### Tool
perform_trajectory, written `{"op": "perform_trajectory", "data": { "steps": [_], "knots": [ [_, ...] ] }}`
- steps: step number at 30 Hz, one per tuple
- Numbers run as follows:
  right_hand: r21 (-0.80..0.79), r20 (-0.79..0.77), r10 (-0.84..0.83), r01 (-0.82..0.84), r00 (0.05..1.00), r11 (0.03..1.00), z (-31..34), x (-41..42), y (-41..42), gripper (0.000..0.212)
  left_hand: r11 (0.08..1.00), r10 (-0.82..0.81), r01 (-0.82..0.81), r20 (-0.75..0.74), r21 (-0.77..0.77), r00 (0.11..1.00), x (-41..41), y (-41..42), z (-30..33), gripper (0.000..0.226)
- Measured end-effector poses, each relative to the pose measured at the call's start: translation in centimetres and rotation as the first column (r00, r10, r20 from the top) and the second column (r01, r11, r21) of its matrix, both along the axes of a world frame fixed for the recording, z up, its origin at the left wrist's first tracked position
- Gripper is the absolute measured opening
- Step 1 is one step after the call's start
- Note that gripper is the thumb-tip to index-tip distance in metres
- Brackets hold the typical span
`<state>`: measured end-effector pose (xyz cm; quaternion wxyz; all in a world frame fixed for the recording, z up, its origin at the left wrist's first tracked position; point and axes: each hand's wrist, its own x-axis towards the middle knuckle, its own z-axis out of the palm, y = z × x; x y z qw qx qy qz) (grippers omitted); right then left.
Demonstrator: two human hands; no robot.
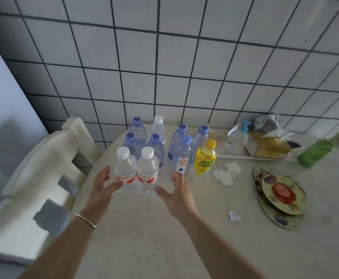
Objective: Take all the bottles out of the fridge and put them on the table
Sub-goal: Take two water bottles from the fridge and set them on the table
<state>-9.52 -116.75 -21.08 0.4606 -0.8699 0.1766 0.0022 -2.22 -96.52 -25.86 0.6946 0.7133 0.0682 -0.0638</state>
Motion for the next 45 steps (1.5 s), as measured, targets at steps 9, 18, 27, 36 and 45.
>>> {"op": "perform_trajectory", "data": {
  "steps": [9,18,27,36,45],
  "knots": [
    [0.009,0.129,-0.016,0.015,0.992,1.000,4.2,-11.8,-1.0,0.055,0.982,0.190,-0.188,0.055,-0.034,0.980,-14.0,-2.3,5.6,0.046],
    [0.109,0.213,-0.005,-0.019,0.977,0.994,7.4,-26.5,0.1,0.050,0.992,0.103,-0.114,0.178,0.053,0.979,-32.3,-3.2,11.8,0.034],
    [0.123,0.264,-0.020,-0.013,0.964,0.992,9.6,-37.0,4.6,0.047,0.996,0.093,-0.094,0.186,-0.004,0.978,-43.0,0.5,14.1,0.032],
    [0.145,0.321,-0.139,0.096,0.937,0.985,10.7,-48.4,11.2,0.038,0.996,-0.068,0.051,0.249,0.075,0.966,-52.7,4.4,15.8,0.032],
    [0.098,0.396,0.012,-0.056,0.918,0.994,13.9,-56.3,17.6,0.037,1.000,-0.014,0.017,0.332,-0.006,0.943,-61.3,12.4,17.6,0.030]
  ]
}}
